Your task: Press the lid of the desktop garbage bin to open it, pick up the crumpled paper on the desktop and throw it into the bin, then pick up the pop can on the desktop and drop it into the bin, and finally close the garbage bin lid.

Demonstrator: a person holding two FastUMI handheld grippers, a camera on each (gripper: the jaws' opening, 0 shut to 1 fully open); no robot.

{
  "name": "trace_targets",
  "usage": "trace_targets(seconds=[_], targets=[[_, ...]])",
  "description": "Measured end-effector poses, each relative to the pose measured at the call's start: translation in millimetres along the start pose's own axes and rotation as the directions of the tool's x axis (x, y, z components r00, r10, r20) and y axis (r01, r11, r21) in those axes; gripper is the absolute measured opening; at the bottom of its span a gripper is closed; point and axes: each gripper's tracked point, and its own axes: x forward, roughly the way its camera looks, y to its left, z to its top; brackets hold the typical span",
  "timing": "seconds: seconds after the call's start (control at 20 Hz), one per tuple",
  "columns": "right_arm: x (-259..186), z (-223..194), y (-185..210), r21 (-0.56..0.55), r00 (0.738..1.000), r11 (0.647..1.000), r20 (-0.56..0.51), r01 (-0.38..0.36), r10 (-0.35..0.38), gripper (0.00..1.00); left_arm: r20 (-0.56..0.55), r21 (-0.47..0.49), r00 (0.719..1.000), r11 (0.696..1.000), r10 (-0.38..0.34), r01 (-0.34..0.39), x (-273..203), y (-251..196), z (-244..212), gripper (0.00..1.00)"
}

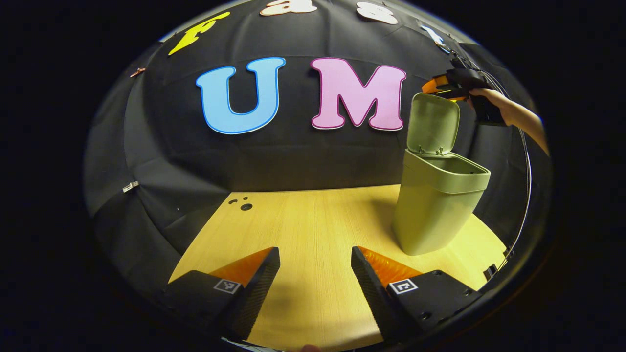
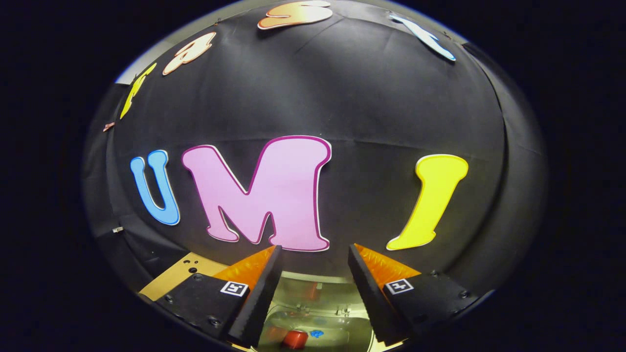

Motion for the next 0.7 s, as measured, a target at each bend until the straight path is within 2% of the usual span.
trace_targets(seconds=[0.25, 0.7], targets=[[-26, -15, 6, 0.017, 0.998, 0.999, -0.048, -0.034, 0.035, 0.86, 0.001, 0.010, 1.000, 1.000, -0.022, 0.022, 5, -4, 2, 0.94], [-71, -65, 17, 0.040, 0.984, 0.997, -0.167, -0.061, 0.067, 0.86, 0.001, 0.030, 0.998, 0.998, -0.063, 0.062, 18, -13, 6, 0.94]])
